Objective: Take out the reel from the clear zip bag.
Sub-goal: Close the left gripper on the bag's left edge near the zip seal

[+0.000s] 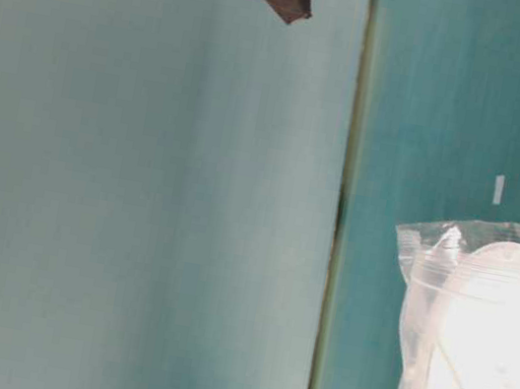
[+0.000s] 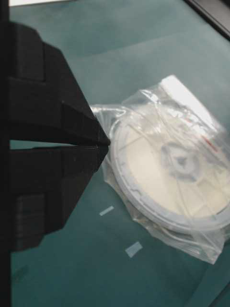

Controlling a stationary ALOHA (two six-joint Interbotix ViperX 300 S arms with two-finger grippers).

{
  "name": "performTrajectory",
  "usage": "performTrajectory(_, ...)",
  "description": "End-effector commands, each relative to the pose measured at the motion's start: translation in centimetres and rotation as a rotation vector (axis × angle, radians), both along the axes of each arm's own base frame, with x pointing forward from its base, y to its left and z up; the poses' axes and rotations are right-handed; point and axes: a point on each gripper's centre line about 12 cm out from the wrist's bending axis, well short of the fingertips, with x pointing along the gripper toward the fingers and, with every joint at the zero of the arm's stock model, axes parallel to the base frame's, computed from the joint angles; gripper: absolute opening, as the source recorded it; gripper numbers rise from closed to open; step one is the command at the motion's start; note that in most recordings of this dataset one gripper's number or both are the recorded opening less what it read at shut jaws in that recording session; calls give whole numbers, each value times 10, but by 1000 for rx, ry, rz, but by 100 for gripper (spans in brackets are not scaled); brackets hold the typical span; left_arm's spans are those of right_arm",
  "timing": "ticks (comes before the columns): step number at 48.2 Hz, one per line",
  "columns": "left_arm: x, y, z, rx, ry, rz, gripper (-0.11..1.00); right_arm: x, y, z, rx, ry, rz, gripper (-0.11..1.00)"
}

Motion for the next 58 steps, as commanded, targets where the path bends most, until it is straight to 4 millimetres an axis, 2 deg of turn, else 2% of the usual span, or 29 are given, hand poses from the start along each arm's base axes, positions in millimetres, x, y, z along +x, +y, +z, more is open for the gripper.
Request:
performTrajectory(1, 7, 1, 4, 5, -27, -4, 90, 2, 0, 6, 8, -22, -4, 0)
performTrajectory(20, 23, 3, -1, 0, -3, -3, 90, 1, 0, 6, 8, -22, -6, 0)
performTrajectory(44, 28, 4, -2, -2, 12, -3, 86, 1, 1, 5, 10, -17, -2, 0)
performTrajectory(52, 26, 4, -5, -3, 34, -4, 75, 0, 1, 4, 8, -17, -1, 0)
performTrajectory(55, 24, 3, -6, -4, 51, -5, 66, 0, 2, 4, 10, -16, 0, 0)
performTrajectory(58, 22, 3, -8, -5, 71, -8, 52, 0, 2, 3, 9, -13, 1, 0)
